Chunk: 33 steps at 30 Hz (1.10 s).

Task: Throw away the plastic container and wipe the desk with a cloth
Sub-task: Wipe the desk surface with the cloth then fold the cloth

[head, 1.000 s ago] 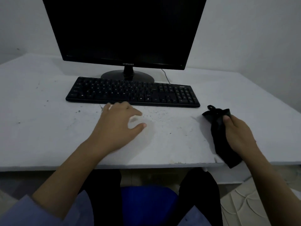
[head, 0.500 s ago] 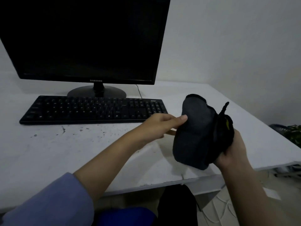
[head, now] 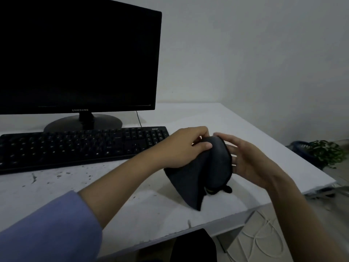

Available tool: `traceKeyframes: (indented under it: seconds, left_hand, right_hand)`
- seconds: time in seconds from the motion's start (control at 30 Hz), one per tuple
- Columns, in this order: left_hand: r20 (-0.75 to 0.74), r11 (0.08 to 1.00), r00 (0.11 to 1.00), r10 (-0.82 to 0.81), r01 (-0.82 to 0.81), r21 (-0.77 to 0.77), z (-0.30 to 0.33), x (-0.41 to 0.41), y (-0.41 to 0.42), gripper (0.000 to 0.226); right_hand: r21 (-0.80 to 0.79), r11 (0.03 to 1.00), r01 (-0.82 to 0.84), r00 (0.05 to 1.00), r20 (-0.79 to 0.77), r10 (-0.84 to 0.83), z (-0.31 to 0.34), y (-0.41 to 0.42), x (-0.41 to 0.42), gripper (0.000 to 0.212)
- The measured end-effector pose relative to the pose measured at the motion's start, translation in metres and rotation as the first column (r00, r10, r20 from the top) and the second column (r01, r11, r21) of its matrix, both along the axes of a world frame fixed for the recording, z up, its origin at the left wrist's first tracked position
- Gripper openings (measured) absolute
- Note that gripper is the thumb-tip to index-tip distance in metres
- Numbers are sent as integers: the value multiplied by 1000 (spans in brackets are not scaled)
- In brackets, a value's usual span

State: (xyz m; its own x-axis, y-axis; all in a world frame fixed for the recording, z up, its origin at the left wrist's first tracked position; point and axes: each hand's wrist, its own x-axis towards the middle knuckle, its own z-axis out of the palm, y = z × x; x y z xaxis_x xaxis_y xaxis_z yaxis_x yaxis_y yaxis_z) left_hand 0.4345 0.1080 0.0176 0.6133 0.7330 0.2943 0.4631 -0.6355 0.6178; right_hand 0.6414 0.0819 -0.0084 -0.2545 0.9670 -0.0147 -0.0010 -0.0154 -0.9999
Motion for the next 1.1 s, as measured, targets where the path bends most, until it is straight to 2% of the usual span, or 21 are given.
traceKeyframes:
  seconds: [0.07, 0.17, 0.27, 0.33, 0.4, 0.47, 0.6, 0.7, 0.8, 0.97, 1.1]
  left_hand:
    - [-41, 998, 999, -2, 5, 58, 5, 4, 6, 14]
    - [-11, 998, 1000, 17, -17, 68, 11, 7, 19, 15]
    - [85, 986, 996, -9, 23, -164, 14, 2, 34, 24]
    - [8, 974, 999, -47, 48, -223, 13, -1, 47, 32]
    - [-79, 985, 996, -41, 27, -170, 10, -4, 60, 25]
    - [-46, 985, 999, -11, 3, -172, 9, -5, 73, 17]
    - [52, 940, 998, 27, -7, -341, 10, 1, 99, 15]
    - [-14, 914, 997, 71, -71, -399, 2, 10, 125, 17]
    - [-101, 888, 987, 128, -159, -431, -12, 19, 153, 16]
    - [-252, 902, 950, 186, -267, -339, -37, 34, 195, 13]
    - [-315, 923, 916, 249, -323, -209, -45, 39, 215, 18]
  right_hand:
    - [33, 997, -72, 982, 176, 65, 9, 11, -2, 71]
    - [121, 993, -18, 971, 239, -12, 27, 25, -4, 70]
    - [213, 974, 72, 967, 223, -120, 42, 36, 0, 66]
    - [256, 959, 122, 960, 213, -179, 46, 42, 4, 50]
    - [302, 933, 197, 936, 225, -270, 46, 49, 9, 27]
    - [305, 915, 265, 915, 219, -338, 40, 56, 19, 17]
    - [251, 913, 320, 918, 156, -365, 22, 75, 35, 20]
    - [264, 894, 363, 880, 217, -421, 3, 99, 40, 13]
    - [295, 873, 387, 806, 351, -476, -19, 129, 41, 18]
    - [339, 871, 356, 709, 509, -488, -43, 176, 48, 28]
    - [401, 840, 365, 666, 518, -537, -49, 198, 51, 33]
